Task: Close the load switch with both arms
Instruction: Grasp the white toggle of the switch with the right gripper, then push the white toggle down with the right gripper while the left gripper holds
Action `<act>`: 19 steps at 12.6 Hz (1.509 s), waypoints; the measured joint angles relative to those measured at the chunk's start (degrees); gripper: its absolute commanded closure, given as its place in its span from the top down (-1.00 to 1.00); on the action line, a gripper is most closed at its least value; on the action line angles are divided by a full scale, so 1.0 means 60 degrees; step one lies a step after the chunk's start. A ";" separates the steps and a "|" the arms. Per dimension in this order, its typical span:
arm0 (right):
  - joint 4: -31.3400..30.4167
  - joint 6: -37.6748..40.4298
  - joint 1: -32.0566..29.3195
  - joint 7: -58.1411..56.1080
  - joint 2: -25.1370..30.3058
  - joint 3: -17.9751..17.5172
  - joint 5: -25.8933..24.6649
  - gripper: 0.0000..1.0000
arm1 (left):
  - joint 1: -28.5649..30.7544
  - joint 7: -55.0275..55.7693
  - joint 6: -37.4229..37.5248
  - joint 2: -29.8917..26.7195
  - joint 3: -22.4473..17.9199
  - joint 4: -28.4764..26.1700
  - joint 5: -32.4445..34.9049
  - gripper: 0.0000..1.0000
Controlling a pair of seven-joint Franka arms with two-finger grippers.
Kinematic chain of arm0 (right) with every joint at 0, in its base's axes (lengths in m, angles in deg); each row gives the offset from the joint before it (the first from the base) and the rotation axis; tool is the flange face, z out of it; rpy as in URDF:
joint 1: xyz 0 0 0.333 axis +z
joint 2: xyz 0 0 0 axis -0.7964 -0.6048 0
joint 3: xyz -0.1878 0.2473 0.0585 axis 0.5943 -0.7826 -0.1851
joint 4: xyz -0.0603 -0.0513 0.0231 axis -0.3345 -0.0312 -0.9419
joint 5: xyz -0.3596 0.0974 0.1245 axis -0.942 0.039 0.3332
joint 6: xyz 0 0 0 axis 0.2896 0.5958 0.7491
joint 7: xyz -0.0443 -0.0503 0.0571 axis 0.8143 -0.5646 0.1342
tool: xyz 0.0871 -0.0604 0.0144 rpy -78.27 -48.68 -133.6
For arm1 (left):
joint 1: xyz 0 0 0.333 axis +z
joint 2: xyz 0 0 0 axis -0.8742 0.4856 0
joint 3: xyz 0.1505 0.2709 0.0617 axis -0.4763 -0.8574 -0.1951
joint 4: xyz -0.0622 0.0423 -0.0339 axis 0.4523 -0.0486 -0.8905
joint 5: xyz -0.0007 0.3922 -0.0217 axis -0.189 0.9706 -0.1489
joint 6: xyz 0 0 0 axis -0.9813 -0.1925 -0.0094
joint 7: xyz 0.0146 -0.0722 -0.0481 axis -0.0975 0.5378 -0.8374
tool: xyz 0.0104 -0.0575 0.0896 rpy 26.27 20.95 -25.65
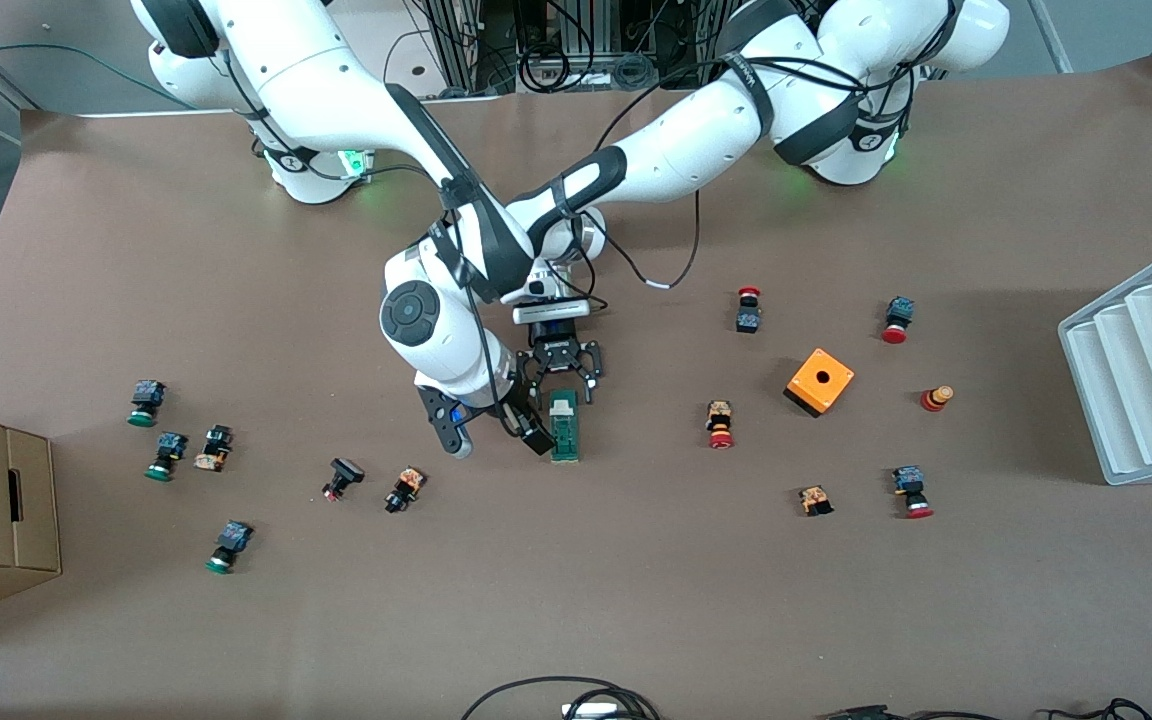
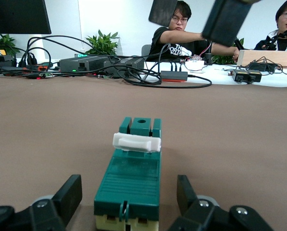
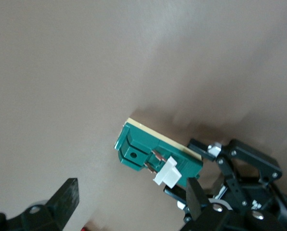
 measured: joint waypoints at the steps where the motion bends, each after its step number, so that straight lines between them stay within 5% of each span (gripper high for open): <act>1: -0.0008 -0.0233 0.0115 0.0075 -0.0114 -0.0001 0.0262 0.97 | 0.0000 0.0000 0.0000 0.0022 0.0000 0.0059 0.0000 0.86; 5: -0.0019 -0.1031 0.0718 0.1022 -0.0664 -0.0012 0.0370 0.75 | -0.0001 0.0000 0.0000 0.0054 0.0007 0.0169 0.0000 0.59; 9: -0.0023 -0.1088 0.0775 0.1347 -0.0723 0.0015 0.0373 0.51 | -0.0004 0.0004 0.0000 0.0098 0.0015 0.0193 0.0000 0.51; 17: -0.0192 -0.1088 0.0772 0.1371 -0.0880 0.0033 0.0373 0.45 | -0.0005 0.0048 0.0000 0.0229 0.0026 0.0382 0.0000 0.20; 19: -0.0297 -0.1099 0.0771 0.1361 -0.0885 0.0037 0.0373 0.29 | -0.0005 0.0066 0.0000 0.0243 0.0032 0.0397 0.0000 0.10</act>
